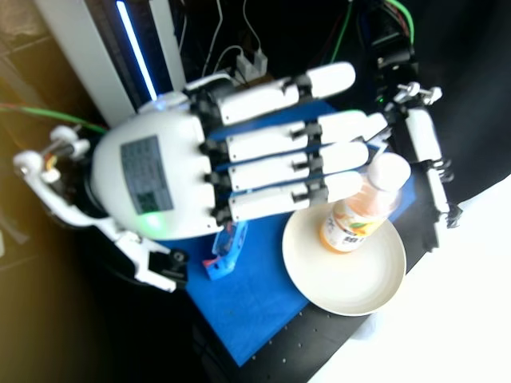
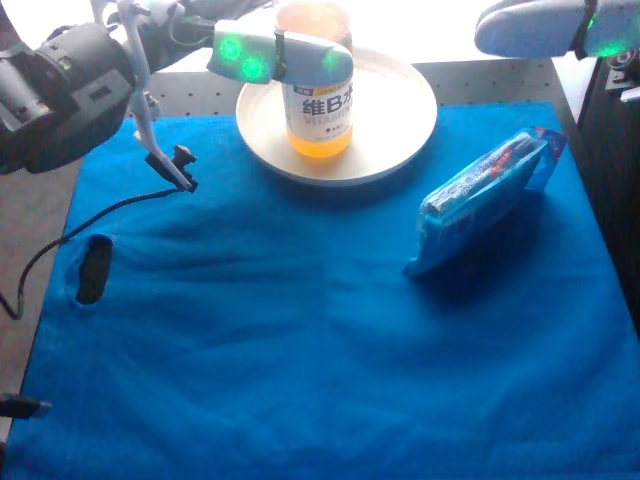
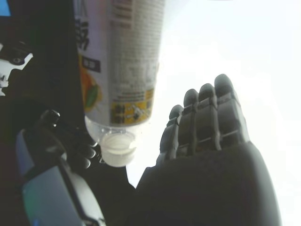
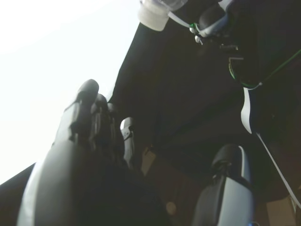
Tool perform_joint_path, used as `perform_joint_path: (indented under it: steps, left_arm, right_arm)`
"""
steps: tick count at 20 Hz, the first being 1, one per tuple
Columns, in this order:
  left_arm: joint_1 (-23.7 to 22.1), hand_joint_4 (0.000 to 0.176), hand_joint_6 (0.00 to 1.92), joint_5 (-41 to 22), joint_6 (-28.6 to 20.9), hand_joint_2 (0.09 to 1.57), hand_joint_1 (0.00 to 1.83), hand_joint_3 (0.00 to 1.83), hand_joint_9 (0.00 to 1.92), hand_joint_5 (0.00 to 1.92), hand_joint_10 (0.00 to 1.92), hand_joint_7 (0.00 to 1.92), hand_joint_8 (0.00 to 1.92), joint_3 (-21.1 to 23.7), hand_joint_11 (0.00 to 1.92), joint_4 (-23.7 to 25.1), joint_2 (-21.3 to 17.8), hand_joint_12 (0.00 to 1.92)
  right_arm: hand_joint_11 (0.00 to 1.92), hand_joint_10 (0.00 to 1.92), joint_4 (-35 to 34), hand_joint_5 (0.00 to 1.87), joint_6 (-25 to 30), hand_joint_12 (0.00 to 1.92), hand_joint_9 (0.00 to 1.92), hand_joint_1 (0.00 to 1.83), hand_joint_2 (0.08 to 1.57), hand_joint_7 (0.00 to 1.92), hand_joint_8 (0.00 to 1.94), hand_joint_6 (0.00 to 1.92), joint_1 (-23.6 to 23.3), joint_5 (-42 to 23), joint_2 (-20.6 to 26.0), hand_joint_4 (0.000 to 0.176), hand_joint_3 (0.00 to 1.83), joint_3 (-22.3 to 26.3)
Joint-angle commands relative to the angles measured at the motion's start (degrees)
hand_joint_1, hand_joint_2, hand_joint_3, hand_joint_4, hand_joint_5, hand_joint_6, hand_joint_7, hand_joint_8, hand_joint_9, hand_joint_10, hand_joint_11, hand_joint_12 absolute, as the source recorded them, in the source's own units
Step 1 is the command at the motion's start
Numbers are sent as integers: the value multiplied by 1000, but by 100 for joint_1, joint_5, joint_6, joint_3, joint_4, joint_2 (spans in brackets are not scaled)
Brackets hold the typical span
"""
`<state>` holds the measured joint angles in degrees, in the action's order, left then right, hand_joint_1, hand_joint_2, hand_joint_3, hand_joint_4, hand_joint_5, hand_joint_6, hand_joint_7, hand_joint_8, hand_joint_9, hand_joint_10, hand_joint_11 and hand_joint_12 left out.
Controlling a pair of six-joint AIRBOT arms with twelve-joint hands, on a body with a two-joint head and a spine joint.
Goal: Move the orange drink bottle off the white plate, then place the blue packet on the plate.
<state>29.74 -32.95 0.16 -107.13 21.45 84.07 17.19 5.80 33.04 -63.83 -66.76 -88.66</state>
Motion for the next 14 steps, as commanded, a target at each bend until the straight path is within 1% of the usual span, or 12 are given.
perform_joint_path:
  steps: [1, 2, 3, 4, 5, 7, 8, 9, 11, 12, 13, 14]
  left_arm:
    - [-95, 43, 0, -554, -62, 646, 662, 2, 136, 0, 7, 137, 4, -49, 25, -196, 5, 20]
    - [-96, 32, 0, -536, -65, 640, 695, 0, 142, 0, 8, 146, 7, -67, 71, -185, 29, 35]
    - [-96, 28, 0, -526, -69, 634, 711, 0, 159, 0, 13, 163, 11, -77, 108, -177, 40, 49]
    - [-96, 0, 0, -520, -75, 634, 746, 0, 172, 0, 16, 179, 15, -87, 144, -170, 51, 64]
    - [-96, 0, 0, -507, -90, 651, 757, 0, 202, 0, 10, 215, 9, -96, 184, -152, 63, 80]
    - [-96, 0, 9, -480, -107, 673, 818, 1, 350, 173, 13, 396, 10, -110, 288, -122, 90, 126]
    - [-96, 0, 12, -477, -113, 786, 876, 9, 465, 286, 20, 517, 14, -115, 341, -118, 99, 168]
    - [-96, 0, 7, -477, -147, 844, 904, 4, 563, 360, 17, 608, 9, -133, 345, -108, 123, 201]
    - [-93, 0, 9, -537, -300, 924, 959, 3, 690, 487, 3, 702, 5, -215, 350, -85, 205, 465]
    - [-91, 0, 5, -575, -383, 971, 993, 0, 760, 570, 5, 752, 3, -257, 403, -71, 242, 578]
    - [-84, 0, 17, -618, -472, 998, 1003, 5, 815, 622, 21, 795, 15, -309, 471, -65, 293, 628]
    - [-70, 0, 18, -667, -566, 1058, 1019, 0, 908, 717, 29, 885, 16, -360, 539, -65, 338, 704]
  right_arm:
    - [0, 2, -285, 186, 43, 463, 111, 698, 804, 103, 1, 2, -83, -607, -13, 130, 5, 5]
    - [0, 1, -283, 193, 43, 467, 110, 710, 822, 105, 2, 5, -83, -609, -12, 135, 12, 14]
    - [0, 1, -283, 195, 43, 466, 110, 709, 823, 105, 2, 5, -83, -611, -12, 134, 10, 19]
    - [0, 1, -282, 189, 43, 448, 114, 695, 802, 109, 1, 1, -84, -614, -12, 125, 1, 23]
    - [0, 6, -282, 188, 43, 439, 126, 709, 798, 120, 5, 1, -85, -621, -12, 119, 0, 29]
    - [0, 7, -282, 190, 43, 440, 131, 699, 798, 125, 6, 1, -88, -633, -11, 117, 0, 43]
    - [0, 6, -282, 187, 43, 440, 131, 695, 788, 129, 7, 0, -90, -637, -11, 121, 0, 46]
    - [0, 6, -282, 184, 43, 441, 130, 699, 786, 130, 6, 0, -92, -642, -11, 122, 0, 51]
    - [0, 3, -282, 182, 43, 416, 129, 703, 785, 133, 4, 0, -95, -649, -11, 121, 0, 61]
    - [0, 3, -282, 185, 43, 394, 132, 699, 778, 142, 3, 1, -97, -651, -11, 122, 0, 67]
    - [0, 4, -282, 188, 43, 392, 137, 698, 781, 148, 5, 2, -98, -654, -11, 121, 0, 74]
    - [0, 1, -282, 193, 43, 451, 148, 711, 787, 149, 0, 0, -100, -659, -11, 120, 0, 77]
